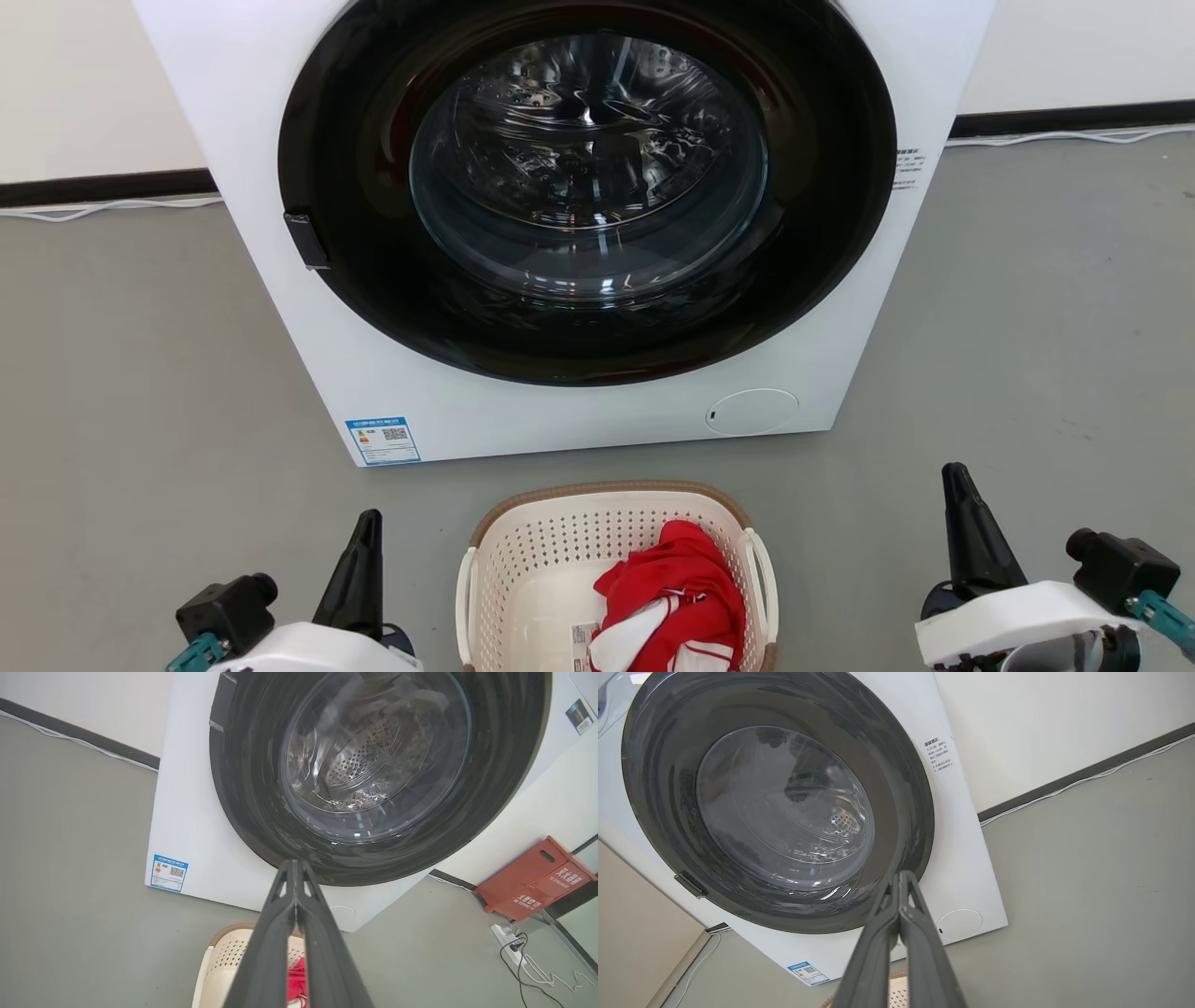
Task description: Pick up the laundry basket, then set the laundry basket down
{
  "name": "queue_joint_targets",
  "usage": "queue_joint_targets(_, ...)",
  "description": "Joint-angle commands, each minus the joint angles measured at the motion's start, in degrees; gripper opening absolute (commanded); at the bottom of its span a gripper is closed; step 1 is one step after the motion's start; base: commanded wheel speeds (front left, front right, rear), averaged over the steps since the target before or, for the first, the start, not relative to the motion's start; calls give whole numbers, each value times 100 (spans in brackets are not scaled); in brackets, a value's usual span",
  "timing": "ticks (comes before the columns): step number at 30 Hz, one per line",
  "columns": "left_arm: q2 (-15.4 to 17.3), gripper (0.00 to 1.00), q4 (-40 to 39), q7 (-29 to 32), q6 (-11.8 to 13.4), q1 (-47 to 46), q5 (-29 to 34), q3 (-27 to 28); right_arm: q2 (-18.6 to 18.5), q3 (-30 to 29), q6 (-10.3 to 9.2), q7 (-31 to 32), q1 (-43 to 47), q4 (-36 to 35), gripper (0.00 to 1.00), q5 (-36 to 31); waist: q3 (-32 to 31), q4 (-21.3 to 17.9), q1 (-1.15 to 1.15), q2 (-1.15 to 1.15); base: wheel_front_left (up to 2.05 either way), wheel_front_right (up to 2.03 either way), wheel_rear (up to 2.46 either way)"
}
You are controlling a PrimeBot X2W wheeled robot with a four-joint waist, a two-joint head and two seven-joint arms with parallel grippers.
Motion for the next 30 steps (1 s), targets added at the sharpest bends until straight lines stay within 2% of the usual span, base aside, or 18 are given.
queue_joint_targets(1,27,0,-143,38,-23,-226,-161,63,-22,-10,7,34,-187,-172,0,162,-1,2,-1,0,0,0,0)
queue_joint_targets(30,45,0,-137,527,-56,-345,-1826,292,15,-149,17,515,-241,-201,0,1945,-33,32,-1,0,0,0,0)
